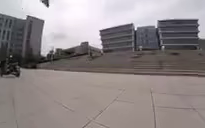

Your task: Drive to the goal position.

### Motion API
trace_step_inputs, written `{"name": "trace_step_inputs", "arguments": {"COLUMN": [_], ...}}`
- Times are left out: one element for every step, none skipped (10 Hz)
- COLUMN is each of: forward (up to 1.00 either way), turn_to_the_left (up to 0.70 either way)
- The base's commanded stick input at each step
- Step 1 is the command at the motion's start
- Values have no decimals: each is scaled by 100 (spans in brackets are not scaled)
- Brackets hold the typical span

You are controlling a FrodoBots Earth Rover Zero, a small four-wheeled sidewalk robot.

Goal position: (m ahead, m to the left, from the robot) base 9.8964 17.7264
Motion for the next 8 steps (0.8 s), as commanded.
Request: {"name": "trace_step_inputs", "arguments": {"forward": [70,70,70,70,70,70,70,70], "turn_to_the_left": [15,15,15,15,15,15,15,15]}}
